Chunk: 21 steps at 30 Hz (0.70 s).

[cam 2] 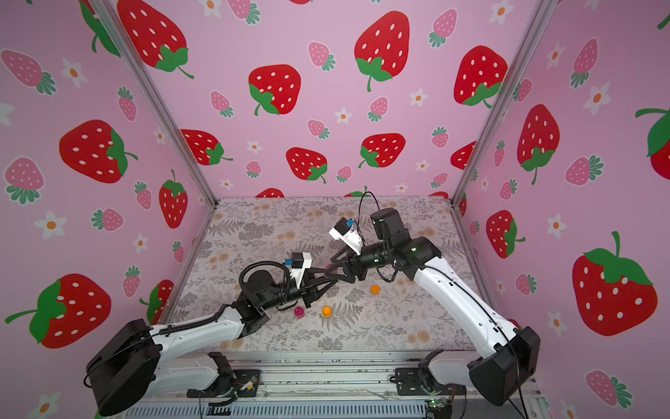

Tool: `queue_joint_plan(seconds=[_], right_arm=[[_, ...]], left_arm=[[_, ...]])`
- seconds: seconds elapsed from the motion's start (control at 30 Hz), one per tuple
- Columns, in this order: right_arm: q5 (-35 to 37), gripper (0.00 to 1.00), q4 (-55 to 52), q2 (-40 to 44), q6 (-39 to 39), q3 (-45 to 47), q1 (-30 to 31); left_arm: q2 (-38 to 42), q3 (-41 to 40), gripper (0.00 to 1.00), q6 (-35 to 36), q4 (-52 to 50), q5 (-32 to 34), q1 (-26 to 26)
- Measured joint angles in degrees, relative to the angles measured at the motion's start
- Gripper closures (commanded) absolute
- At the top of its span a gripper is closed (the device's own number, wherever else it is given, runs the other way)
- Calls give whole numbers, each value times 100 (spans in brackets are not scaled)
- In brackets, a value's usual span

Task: Close the paint jar lid
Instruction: Screw the lid onto the paint jar.

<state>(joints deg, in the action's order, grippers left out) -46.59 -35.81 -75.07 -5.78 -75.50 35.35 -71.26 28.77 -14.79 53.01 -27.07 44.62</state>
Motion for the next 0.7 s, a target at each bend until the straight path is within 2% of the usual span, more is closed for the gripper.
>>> queue_joint_plan(seconds=[0.27, 0.3, 0.57, 0.7], right_arm=[[295, 47, -20, -70, 13, 0, 83], [321, 53, -24, -76, 11, 0, 90], [326, 73, -46, -92, 9, 0, 105], [326, 78, 0, -94, 17, 31, 131]], left_arm=[[52, 0, 76, 20, -57, 0, 0], [57, 0, 76, 20, -61, 0, 0], [116, 2, 76, 42, -144, 7, 0], [140, 2, 77, 63, -190, 52, 0]])
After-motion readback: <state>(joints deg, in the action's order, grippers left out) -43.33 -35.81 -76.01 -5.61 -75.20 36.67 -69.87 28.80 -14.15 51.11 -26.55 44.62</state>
